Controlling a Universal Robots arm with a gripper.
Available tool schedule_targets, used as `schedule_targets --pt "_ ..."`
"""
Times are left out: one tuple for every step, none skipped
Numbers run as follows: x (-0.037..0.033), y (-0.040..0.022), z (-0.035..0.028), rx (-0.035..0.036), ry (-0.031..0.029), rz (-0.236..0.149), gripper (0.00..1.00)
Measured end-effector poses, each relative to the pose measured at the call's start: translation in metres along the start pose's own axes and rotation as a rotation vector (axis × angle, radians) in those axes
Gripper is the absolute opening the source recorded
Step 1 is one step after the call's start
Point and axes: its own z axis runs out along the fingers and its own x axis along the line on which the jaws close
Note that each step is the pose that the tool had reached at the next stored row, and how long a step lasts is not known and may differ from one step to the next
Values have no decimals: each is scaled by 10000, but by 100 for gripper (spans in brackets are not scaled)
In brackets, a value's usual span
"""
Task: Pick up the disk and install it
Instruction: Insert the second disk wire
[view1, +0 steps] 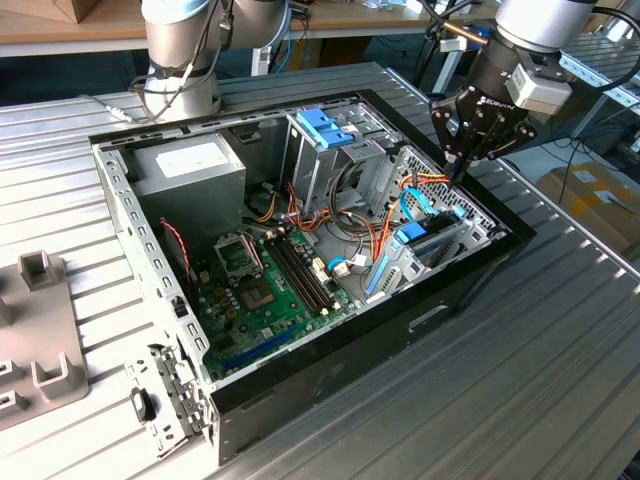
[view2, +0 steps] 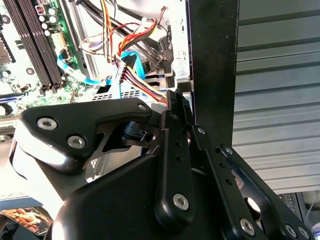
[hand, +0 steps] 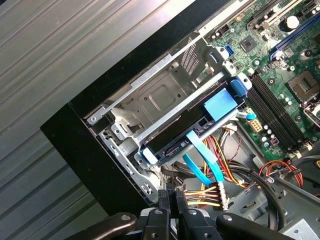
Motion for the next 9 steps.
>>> schedule_targets --pt "0 0 0 0 0 0 16" --pt "0 0 0 0 0 0 16" --pt "0 0 0 0 0 0 16" --pt "0 0 0 0 0 0 16" --pt "-1 0 0 0 0 0 16" --pt "-1 1 0 0 0 0 16" --pt "-2 2 0 1 -1 2 16" --pt "-3 3 0 -1 0 28 16" --pt "-4 3 0 -3 0 77 16"
